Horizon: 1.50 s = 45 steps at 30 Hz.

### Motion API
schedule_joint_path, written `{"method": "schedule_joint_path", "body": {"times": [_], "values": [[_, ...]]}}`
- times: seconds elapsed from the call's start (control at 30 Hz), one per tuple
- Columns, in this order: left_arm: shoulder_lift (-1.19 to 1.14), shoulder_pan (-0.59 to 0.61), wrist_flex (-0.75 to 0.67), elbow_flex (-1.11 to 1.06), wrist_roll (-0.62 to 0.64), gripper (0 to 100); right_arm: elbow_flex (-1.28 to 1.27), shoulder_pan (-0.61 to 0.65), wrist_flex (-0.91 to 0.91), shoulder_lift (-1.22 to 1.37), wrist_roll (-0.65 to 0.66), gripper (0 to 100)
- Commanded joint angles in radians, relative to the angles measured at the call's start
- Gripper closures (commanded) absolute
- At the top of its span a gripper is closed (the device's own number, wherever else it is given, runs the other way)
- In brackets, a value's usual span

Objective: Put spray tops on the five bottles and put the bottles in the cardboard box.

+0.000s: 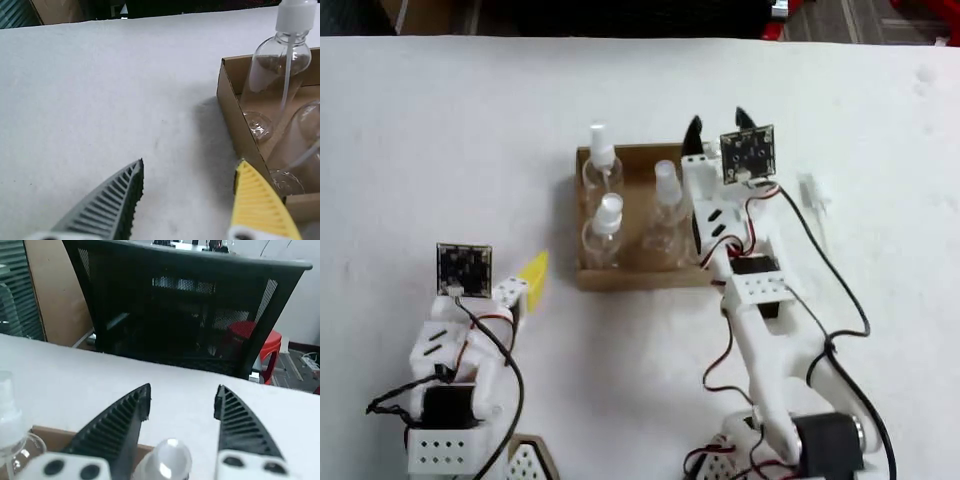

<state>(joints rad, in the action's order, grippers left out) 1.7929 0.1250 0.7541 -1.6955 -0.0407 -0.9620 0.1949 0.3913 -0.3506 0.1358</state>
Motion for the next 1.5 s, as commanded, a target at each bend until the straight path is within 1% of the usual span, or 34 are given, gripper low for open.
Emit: {"method": "schedule_joint_path", "body": {"times": [0.0,0.17,0.47,0.57,0.63,0.7,0.83,1.0,1.07,1.23,1.37,1.47], "values": [[0.007,-0.010,-0.026,0.011,-0.012,73,0.009,0.007,-0.016,-0.071,0.005,82.9],[0.007,-0.010,-0.026,0.011,-0.012,73,0.028,0.004,-0.105,-0.070,0.005,82.9],[0.007,-0.010,-0.026,0.011,-0.012,73,0.040,-0.001,-0.105,-0.082,0.005,82.9],[0.007,-0.010,-0.026,0.011,-0.012,73,0.114,-0.042,-0.114,-0.111,0.005,82.9],[0.007,-0.010,-0.026,0.011,-0.012,73,0.187,-0.087,-0.163,-0.137,0.005,82.9],[0.007,-0.010,-0.026,0.011,-0.012,73,0.290,-0.137,-0.291,-0.153,0.000,82.9],[0.007,-0.010,-0.026,0.011,-0.012,73,0.549,-0.260,-0.631,-0.107,-0.115,82.9],[0.007,-0.010,-0.026,0.009,-0.012,73,0.905,-0.406,-0.941,0.154,-0.112,82.9],[0.007,-0.010,-0.026,0.008,-0.012,73,1.048,-0.437,-1.081,0.292,-0.049,82.9],[0.007,-0.010,-0.026,0.005,-0.012,73,1.393,-0.456,-1.405,0.654,0.186,82.9],[0.007,-0.010,-0.026,0.005,-0.012,73,1.685,-0.452,-1.627,0.931,0.356,82.9],[0.007,-0.010,-0.026,0.005,-0.012,73,1.932,-0.452,-1.751,1.121,0.443,82.9]]}}
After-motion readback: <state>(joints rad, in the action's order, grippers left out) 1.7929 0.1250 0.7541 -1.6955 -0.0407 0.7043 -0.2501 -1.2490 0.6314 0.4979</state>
